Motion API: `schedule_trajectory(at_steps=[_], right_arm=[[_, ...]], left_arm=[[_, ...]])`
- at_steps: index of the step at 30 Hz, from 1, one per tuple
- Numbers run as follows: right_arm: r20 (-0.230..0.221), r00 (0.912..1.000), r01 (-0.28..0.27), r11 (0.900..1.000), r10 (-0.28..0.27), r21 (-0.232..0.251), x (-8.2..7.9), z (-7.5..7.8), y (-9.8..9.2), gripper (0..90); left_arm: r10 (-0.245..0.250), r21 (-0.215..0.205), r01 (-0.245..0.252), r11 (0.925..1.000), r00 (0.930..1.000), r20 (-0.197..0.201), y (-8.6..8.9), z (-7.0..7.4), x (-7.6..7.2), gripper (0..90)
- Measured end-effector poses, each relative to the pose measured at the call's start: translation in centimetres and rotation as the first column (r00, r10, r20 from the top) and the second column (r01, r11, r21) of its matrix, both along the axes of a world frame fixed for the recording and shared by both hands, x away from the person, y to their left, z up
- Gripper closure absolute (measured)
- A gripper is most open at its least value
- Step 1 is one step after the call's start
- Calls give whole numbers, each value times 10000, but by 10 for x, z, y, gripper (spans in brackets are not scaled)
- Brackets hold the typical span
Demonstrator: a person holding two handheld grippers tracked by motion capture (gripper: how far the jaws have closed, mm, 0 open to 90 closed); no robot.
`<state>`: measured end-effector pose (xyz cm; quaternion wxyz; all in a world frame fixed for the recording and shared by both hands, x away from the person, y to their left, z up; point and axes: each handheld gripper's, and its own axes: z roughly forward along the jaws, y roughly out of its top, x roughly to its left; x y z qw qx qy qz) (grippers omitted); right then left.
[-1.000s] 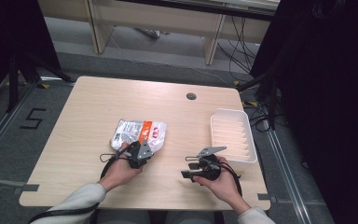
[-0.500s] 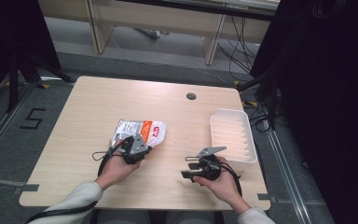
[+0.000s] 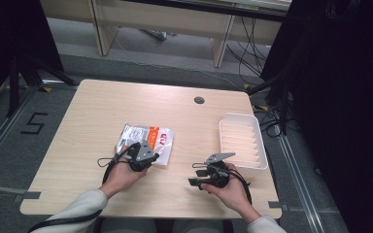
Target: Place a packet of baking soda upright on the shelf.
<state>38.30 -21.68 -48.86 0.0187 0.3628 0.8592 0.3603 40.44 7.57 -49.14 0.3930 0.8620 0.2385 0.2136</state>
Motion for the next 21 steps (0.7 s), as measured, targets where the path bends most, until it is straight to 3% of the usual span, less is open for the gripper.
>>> schedule_trajectory(at_steps=[2,3,5,8,9,14,21], right_arm=[[156,9998,117,9995,-121,277,0,-2,1,487],[3,10000,14,10000,-14,-4,0,0,-1,487],[0,10000,14,10000,-14,2,0,0,-1,487],[-68,10000,-22,10000,22,-29,0,0,0,487],[214,9997,118,9995,-124,308,0,-4,2,487],[42,10000,20,10000,-20,19,0,-2,1,487],[-23,10000,-35,10000,35,-28,0,-1,2,487]], left_arm=[[-291,61,290,9996,9995,89,-4,-3,-1,811],[-503,406,487,9980,9979,400,-7,-3,-4,712],[-639,504,625,9968,9976,256,-12,-5,-5,570],[-897,1340,810,9877,9941,603,-21,-12,-8,433],[-911,1548,795,9847,9934,699,-23,-14,-8,410],[-938,2010,736,9768,9913,929,-31,-21,-5,358],[-645,2342,317,9717,9889,1338,-35,-22,3,374]])
